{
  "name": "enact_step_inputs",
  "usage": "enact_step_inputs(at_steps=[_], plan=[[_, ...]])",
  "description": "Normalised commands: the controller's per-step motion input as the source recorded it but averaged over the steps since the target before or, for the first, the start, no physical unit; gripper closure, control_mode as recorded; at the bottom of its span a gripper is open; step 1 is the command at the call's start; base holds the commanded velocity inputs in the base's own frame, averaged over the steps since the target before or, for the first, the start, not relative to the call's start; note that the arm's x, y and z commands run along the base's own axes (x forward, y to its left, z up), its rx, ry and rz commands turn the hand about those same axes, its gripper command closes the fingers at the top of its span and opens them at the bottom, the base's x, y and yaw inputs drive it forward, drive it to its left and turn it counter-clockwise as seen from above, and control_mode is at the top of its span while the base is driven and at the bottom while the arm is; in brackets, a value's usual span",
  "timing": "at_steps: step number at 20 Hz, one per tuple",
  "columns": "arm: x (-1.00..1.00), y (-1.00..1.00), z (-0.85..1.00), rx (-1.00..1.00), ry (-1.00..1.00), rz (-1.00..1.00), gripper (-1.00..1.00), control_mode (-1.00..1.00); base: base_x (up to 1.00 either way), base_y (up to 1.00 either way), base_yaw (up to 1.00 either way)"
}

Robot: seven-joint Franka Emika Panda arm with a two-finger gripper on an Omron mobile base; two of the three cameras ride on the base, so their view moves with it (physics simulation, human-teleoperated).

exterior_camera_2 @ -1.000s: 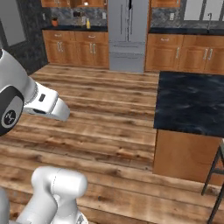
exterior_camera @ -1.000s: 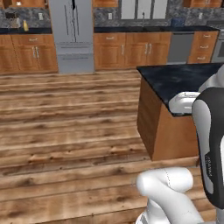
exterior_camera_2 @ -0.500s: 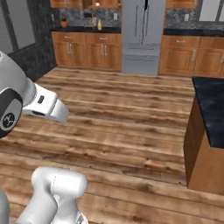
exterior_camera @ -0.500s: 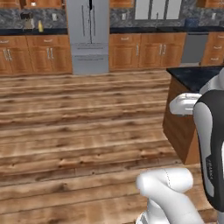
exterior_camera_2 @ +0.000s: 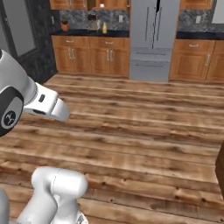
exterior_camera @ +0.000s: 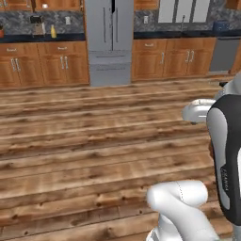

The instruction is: There is a tray on the dining counter. Grab the cup, mug, and pitcher and place them on the tray. The pitcher may be placed next to the tray if it cannot fit the tray.

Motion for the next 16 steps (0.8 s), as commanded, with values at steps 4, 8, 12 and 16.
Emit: enact_step_inputs(at_steps=[4,8,12,16], plan=[[0.00,0.00,0.00,0.00,0.00,0.00,-1.00,1.00,1.00,0.92,-0.04],[0.00,0.00,0.00,0.00,0.00,0.00,-1.00,1.00,1.00,0.60,0.00],[0.00,0.00,0.00,0.00,0.00,0.00,-1.00,1.00,1.00,0.12,0.00],[0.00,0.00,0.00,0.00,0.00,0.00,-1.00,1.00,1.00,-0.16,0.03]])
